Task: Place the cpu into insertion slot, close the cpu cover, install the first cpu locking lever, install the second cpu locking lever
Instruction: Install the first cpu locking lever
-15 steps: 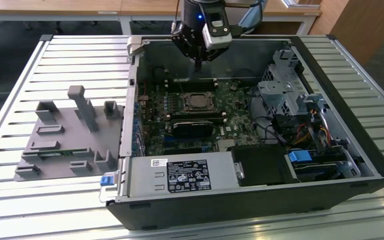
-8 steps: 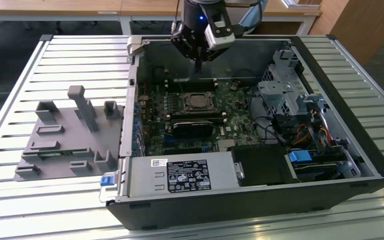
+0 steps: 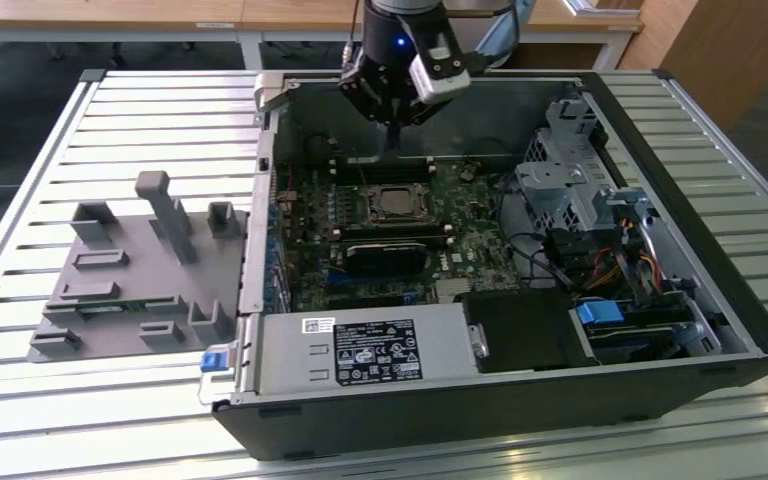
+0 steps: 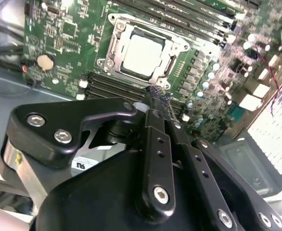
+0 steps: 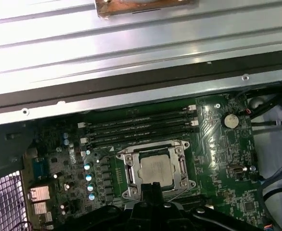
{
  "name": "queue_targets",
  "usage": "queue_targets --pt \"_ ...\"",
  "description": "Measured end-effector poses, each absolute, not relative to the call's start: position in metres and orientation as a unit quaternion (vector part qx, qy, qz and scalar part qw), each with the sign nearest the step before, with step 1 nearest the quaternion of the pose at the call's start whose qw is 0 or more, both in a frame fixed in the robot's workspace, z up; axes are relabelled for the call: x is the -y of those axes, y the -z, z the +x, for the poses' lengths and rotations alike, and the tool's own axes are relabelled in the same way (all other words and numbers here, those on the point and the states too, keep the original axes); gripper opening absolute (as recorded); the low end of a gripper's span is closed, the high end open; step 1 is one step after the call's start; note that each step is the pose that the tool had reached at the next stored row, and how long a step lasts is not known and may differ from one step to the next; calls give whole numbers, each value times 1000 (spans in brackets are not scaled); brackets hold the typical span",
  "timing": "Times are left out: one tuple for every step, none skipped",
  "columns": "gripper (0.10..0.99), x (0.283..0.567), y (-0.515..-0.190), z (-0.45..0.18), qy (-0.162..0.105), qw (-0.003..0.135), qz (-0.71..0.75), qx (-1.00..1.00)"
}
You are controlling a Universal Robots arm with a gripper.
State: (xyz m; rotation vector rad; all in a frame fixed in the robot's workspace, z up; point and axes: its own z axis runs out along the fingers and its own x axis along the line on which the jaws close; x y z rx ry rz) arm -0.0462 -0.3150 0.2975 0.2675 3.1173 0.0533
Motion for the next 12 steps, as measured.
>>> queue_targets --pt "106 315 -297 -46 -17 6 77 -997" --pt "106 315 -297 -46 -17 6 68 -998" --pt "106 315 -296 -46 -17 6 59 -998" --pt "106 315 -295 -46 -17 6 49 -999" --pt "106 315 -295 -46 -17 5 42 -999" --pt "106 315 -294 -46 -17 5 35 -999" --pt "106 315 -294 -46 -17 5 31 -999" --pt "106 315 -293 -47 -17 5 28 -999" --pt "106 315 -293 -48 -17 5 26 -999" --pt "106 315 -292 -50 -17 5 26 -999" --pt "106 315 -292 -51 -17 5 26 -999" --pt "106 315 -292 -53 -17 6 26 -999"
